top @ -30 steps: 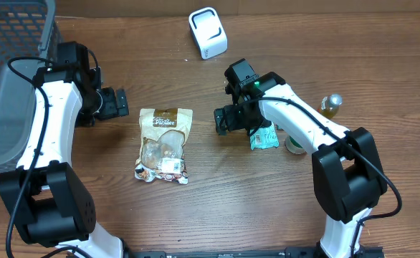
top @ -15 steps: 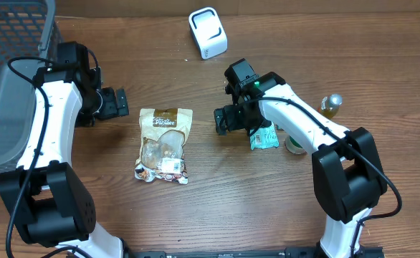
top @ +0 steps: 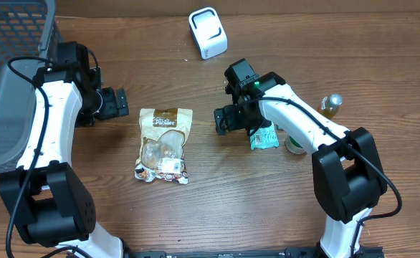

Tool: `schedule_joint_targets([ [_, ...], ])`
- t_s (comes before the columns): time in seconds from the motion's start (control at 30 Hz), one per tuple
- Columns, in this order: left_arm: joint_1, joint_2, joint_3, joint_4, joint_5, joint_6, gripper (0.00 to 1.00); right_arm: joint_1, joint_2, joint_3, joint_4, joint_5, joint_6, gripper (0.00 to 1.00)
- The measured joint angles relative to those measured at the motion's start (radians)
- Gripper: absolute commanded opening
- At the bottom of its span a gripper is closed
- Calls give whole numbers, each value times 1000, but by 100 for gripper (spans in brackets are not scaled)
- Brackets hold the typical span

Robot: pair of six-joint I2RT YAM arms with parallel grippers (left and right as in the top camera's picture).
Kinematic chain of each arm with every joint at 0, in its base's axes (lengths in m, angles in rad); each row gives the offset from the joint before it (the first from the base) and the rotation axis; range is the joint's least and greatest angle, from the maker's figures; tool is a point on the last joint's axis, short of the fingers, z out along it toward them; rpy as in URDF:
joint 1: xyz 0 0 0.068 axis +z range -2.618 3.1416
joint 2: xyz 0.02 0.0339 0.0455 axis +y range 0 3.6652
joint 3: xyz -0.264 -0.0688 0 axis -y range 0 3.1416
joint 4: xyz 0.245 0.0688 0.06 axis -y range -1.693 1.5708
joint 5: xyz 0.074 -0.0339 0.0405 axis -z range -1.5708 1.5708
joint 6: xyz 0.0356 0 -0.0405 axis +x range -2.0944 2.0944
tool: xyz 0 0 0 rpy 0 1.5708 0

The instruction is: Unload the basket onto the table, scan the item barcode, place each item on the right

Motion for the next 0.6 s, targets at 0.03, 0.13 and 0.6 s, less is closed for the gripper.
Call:
schedule_joint_targets([
  [0.03,0,0,0,0,0,0,100,0,0,0,0,0,0,100],
  [0.13,0,0,0,0,0,0,100,0,0,0,0,0,0,100],
  [0.6,0,0,0,13,0,0,100,0,0,0,0,0,0,100],
])
